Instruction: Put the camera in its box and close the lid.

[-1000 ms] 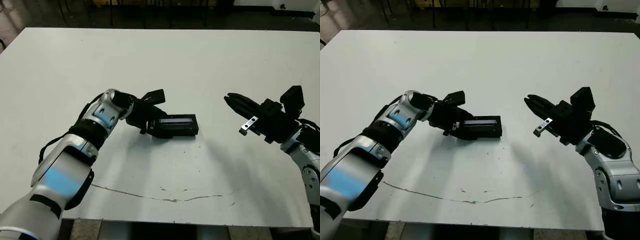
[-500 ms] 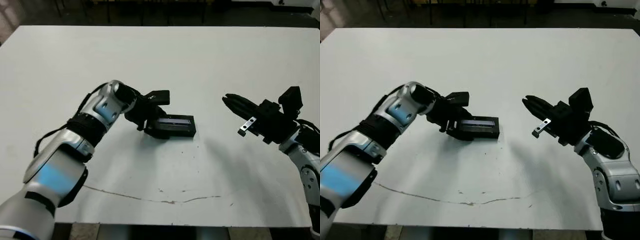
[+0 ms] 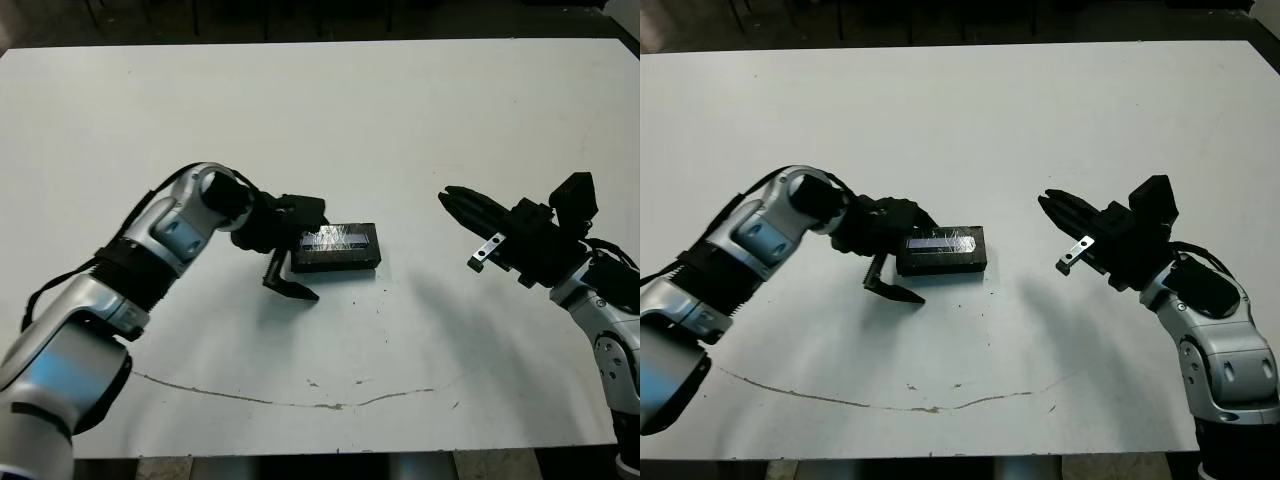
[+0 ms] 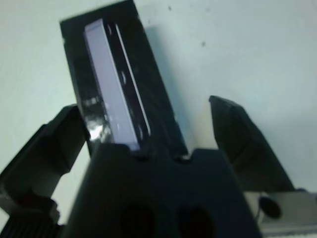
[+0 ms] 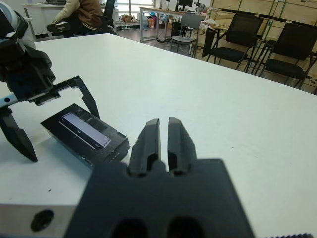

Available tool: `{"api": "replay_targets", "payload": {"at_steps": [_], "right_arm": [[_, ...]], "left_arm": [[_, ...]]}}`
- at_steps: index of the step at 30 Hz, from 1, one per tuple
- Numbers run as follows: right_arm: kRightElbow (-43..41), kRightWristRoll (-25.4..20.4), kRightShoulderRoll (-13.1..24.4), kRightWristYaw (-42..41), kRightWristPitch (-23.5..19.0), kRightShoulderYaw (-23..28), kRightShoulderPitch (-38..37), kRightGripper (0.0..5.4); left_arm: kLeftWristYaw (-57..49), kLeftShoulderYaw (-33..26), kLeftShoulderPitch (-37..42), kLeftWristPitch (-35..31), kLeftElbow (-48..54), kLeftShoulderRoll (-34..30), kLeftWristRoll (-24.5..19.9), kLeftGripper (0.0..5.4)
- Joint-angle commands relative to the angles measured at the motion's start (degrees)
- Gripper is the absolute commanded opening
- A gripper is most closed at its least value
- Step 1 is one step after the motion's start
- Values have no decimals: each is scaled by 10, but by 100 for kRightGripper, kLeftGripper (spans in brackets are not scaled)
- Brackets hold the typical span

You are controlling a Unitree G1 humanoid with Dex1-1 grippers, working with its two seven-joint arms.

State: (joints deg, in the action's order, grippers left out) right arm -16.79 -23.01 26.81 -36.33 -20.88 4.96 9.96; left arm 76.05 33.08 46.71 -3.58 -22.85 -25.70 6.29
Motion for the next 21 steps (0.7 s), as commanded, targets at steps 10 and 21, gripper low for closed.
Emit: {"api": "replay_targets", "payload": {"at_steps": [10,21], "right_arm": [[22,5,0,-7,10,-11,-4,0],[26,0,4,-19,18,-10,-5,0]], "left_arm": [[-100,-83,-143,-29,25,-115,19,539],[-168,-145,-177,-89,92,-142,5,539]]}}
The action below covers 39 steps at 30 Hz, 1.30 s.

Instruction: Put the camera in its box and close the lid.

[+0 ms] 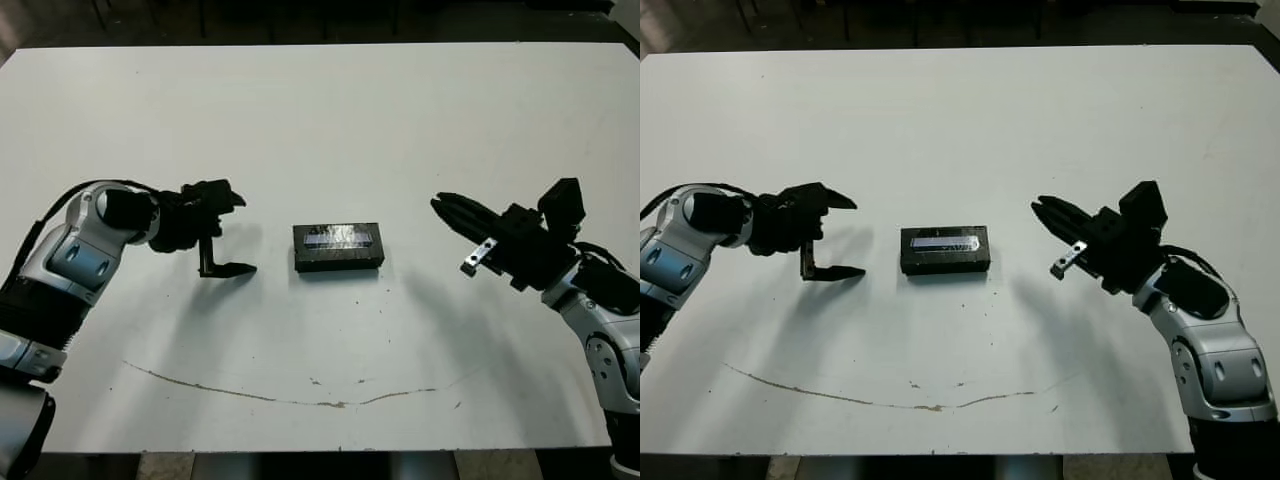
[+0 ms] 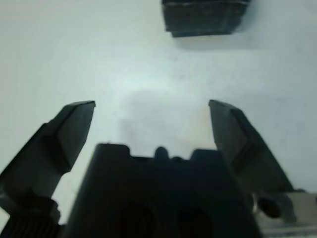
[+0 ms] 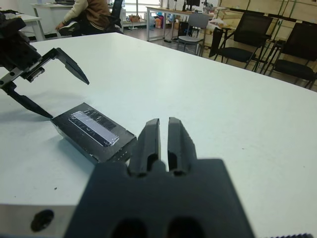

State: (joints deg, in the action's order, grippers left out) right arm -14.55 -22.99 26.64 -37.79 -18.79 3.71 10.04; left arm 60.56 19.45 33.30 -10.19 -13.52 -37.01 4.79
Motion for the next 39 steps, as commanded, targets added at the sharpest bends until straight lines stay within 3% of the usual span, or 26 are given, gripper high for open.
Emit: {"api": "replay_targets", "payload": {"at_steps": [1,5,8,14,19,26,37,39], "right_arm": [[0,-1,7,-2,-6,3,-7,0],[0,-8,2,2,-10,8,-7,0],[-7,-9,0,12,-17,9,-6,0],[-14,-11,-1,26,-19,12,-4,0],[-19,-7,-2,37,-15,18,-5,0],[-35,2,2,56,-19,18,-10,0],[-49,-5,-2,65,-28,19,-18,0],[-47,-6,-4,64,-24,19,-19,0]], "left_arm": [[-20,-28,-52,-26,9,-30,5,539],[-123,-150,-138,-30,141,19,-72,539],[-267,-215,-201,-50,279,131,-124,524],[-412,-190,-245,-93,426,288,-197,429],[-486,-127,-253,-146,464,342,-182,335],[-544,-45,-229,-205,430,372,-131,205],[-578,52,-214,-186,231,387,-6,0],[-574,64,-223,-196,212,389,3,0]]}}
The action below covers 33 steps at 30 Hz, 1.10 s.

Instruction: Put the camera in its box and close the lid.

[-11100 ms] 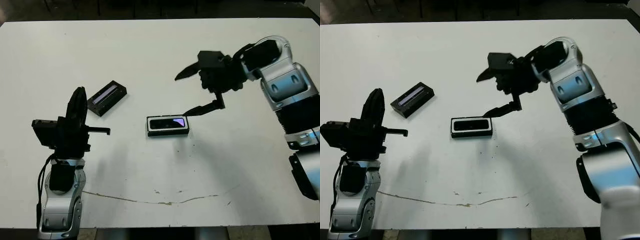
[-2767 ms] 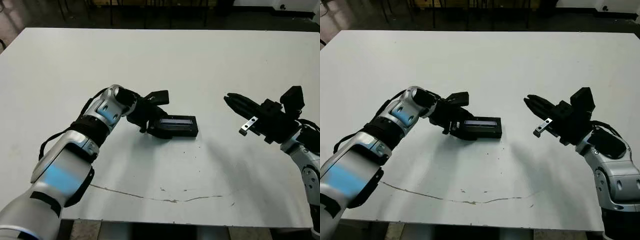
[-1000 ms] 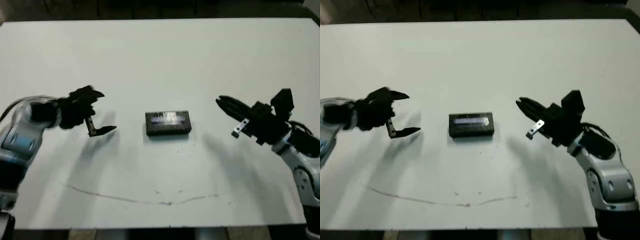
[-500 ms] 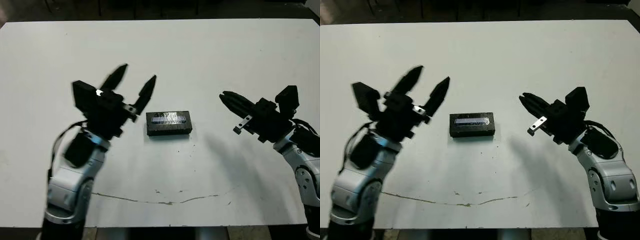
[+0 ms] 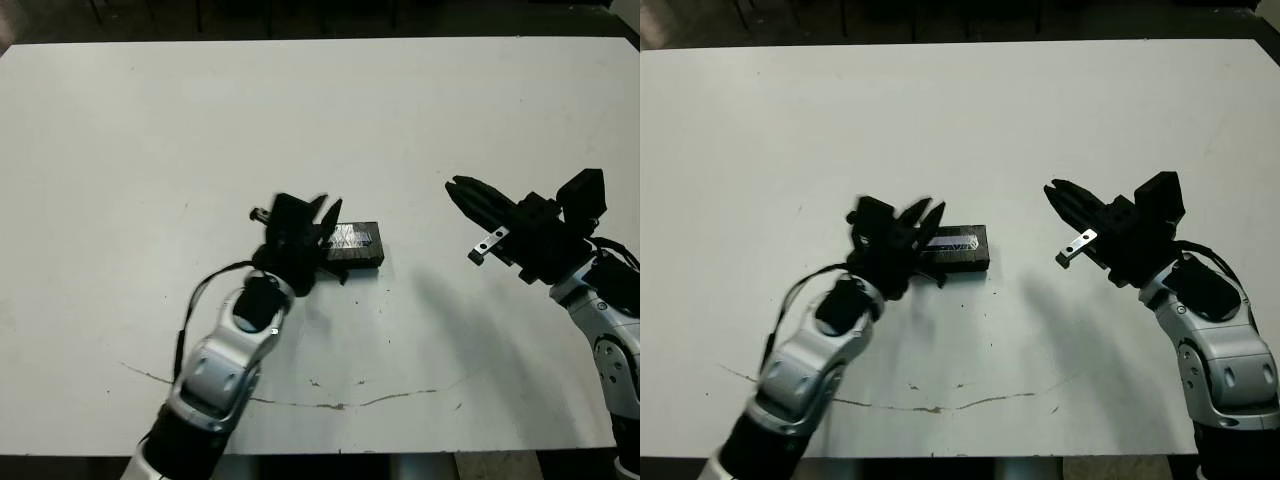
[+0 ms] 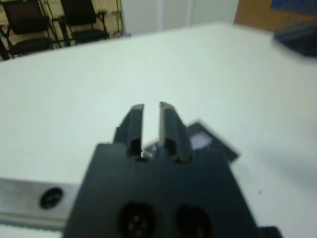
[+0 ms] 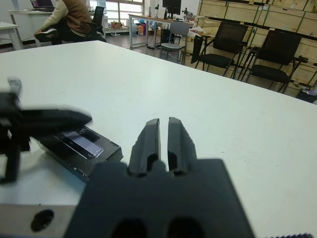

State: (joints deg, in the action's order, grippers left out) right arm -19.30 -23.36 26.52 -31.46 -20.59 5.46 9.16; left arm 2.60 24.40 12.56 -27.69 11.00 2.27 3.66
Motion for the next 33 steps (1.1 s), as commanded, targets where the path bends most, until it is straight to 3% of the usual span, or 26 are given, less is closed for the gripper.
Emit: {"api": "replay_targets", "payload": {"at_steps": [1,13,25,29,33], "right_arm": [[1,-3,-3,0,-5,1,-10,0],[-2,-11,-9,0,-6,-4,-7,0],[-30,-20,-11,11,-35,-3,-12,0],[-47,-21,-13,21,-39,-1,-21,0],[-54,-24,-24,32,-30,5,-27,0]], "left_arm": [[7,20,-21,-26,-40,-3,18,0],[39,31,-64,-35,-69,-20,27,0],[64,-17,-54,-93,-15,-16,0,0],[88,-58,-87,-31,55,-40,-29,0],[96,-115,-130,109,116,-78,-36,0]]}}
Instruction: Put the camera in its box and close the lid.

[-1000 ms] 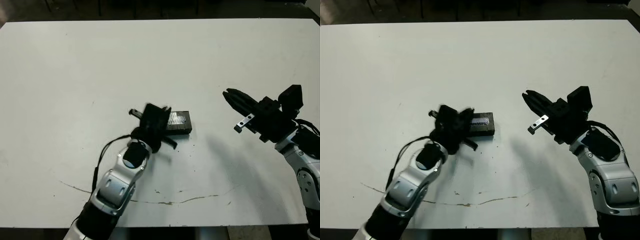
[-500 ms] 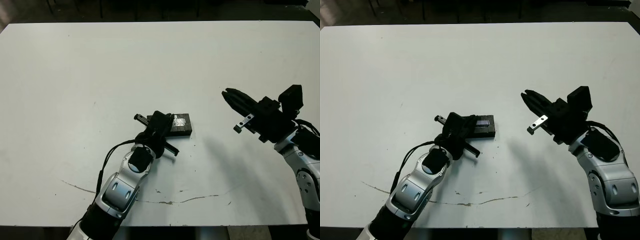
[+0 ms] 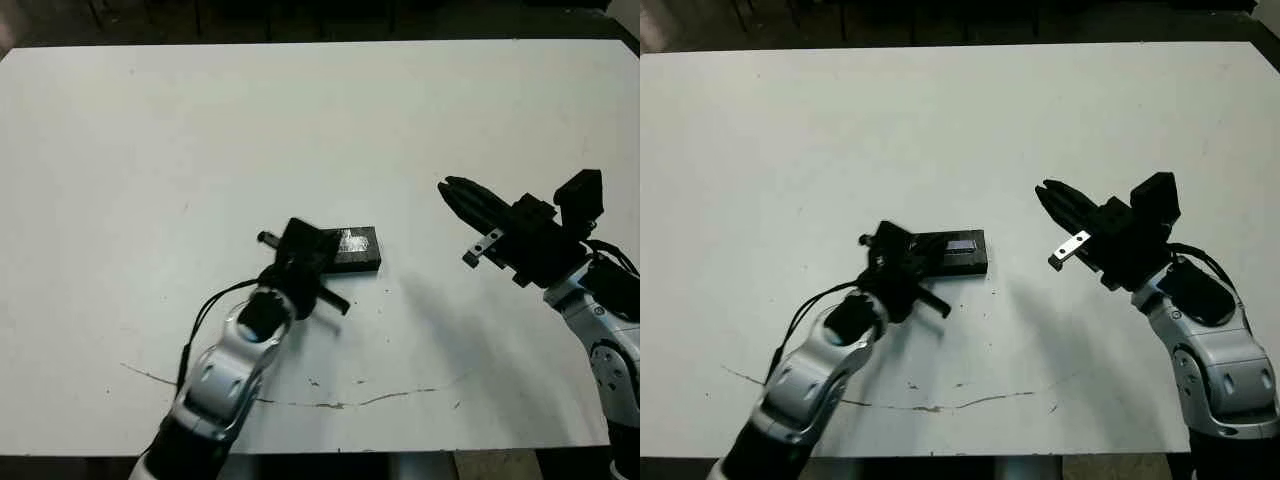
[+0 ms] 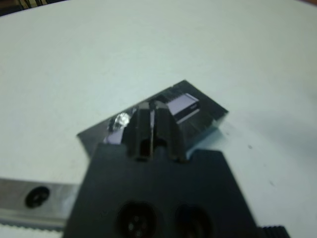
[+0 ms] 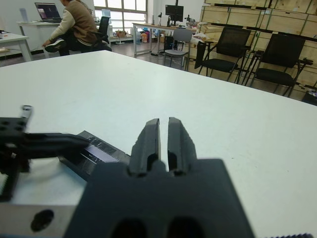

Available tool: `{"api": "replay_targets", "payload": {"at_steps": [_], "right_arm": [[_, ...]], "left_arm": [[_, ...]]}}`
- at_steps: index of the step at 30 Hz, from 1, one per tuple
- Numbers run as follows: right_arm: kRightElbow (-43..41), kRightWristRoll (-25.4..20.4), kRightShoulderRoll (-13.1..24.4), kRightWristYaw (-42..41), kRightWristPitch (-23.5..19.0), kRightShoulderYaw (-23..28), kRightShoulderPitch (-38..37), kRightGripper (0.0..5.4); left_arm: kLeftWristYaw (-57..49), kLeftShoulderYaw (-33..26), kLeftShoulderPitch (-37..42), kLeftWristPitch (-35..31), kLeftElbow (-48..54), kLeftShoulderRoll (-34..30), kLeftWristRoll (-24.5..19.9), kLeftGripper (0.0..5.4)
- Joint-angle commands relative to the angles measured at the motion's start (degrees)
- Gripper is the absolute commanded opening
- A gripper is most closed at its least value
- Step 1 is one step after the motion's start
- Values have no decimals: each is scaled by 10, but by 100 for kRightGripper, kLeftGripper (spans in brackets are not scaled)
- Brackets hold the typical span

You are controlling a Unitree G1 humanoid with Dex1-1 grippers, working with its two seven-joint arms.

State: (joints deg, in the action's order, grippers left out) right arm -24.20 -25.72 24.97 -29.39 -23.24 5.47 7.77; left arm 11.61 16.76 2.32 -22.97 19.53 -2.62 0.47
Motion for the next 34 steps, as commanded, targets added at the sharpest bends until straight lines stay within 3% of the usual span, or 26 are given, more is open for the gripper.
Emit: {"api": "replay_targets", "payload": {"at_steps": [1,8,12,16,20,23,28,34], "right_arm": [[-7,-1,-11,18,-5,6,-13,0],[8,45,-42,66,37,-5,-6,0],[34,70,-71,87,79,-10,-8,0],[29,145,-102,148,115,-37,-24,0],[50,196,-132,183,176,-56,-38,0],[53,227,-158,216,195,-69,-51,0],[54,247,-184,241,205,-77,-59,0],[45,247,-186,236,199,-78,-65,0]], "left_arm": [[7,-53,-33,80,40,-35,-8,0],[-1,-201,-38,161,58,-68,-57,0],[-15,-246,-38,195,30,-70,-62,0],[-26,-256,-42,250,-7,-64,-54,0],[-32,-258,-42,306,-46,-51,-60,0],[-57,-258,-41,332,-66,-31,-55,0],[-89,-253,-31,355,-89,-7,-46,0],[-86,-247,-29,363,-95,-9,-44,0]]}}
